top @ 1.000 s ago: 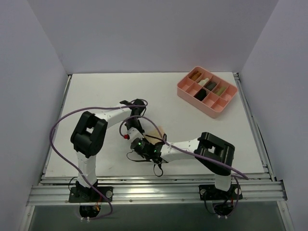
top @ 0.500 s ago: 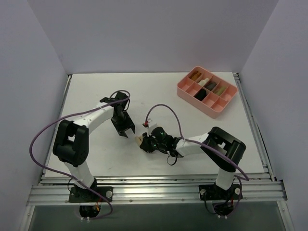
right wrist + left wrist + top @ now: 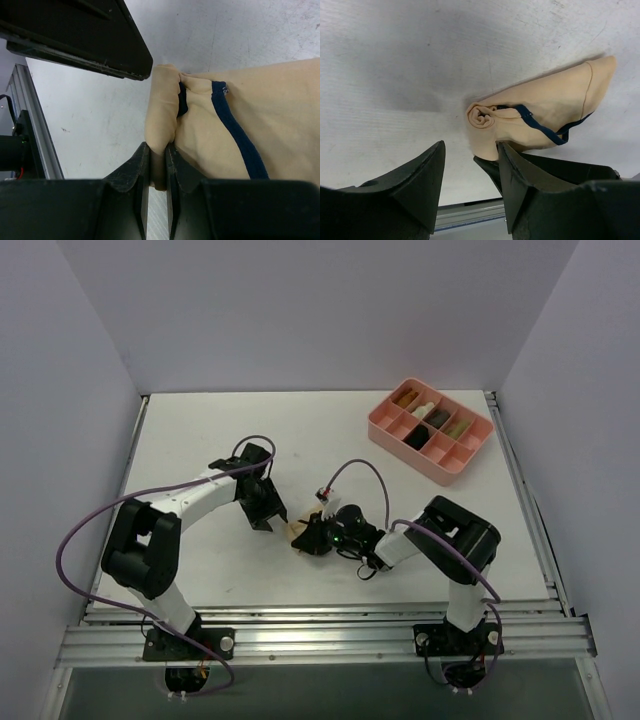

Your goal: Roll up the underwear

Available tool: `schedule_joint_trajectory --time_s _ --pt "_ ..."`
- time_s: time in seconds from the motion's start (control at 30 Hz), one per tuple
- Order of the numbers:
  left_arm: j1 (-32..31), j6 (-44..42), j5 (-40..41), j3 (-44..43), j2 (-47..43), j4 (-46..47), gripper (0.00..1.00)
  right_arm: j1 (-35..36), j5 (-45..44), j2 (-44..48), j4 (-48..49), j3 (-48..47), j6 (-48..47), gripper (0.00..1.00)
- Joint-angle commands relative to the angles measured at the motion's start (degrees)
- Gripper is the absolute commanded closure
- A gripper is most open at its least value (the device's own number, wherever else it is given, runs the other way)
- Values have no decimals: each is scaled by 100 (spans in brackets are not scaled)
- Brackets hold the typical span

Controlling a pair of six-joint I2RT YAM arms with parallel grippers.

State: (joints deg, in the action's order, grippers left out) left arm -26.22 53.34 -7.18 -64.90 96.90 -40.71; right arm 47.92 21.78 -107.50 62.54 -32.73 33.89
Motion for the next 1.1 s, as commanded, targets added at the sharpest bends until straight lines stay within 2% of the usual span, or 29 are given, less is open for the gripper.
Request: schedule_joint_trajectory --time_s 0.0,0.27,0.37,0.5,0.63,0.67,0.8,0.9,1.07 --pt "-41 -34 -169 197 -260 808 45 -99 89 -500 -1341 452 -23 100" --pt "-199 -113 -223 188 170 995 45 -301 239 -552 -1131 610 39 100" --pt "-296 -113 -266 259 285 1231 48 -354 291 -526 -1130 610 30 100" --pt "-498 -184 -328 312 417 1609 53 -406 318 -465 -1174 619 12 100" --pt "-665 -280 -468 364 505 1847 64 -442 344 -491 -1218 601 -23 99" --pt "-683 -298 -469 364 514 1839 69 -442 344 -473 -1227 601 -14 98" --pt "-736 -386 -512 434 566 1830 81 -450 283 -351 -1480 549 -40 93" --pt "-823 -499 -521 487 610 1769 86 -450 90 -158 -1859 347 -189 85" --pt "-982 -641 -284 452 751 1303 90 -450 -480 526 -3018 22 -374 72"
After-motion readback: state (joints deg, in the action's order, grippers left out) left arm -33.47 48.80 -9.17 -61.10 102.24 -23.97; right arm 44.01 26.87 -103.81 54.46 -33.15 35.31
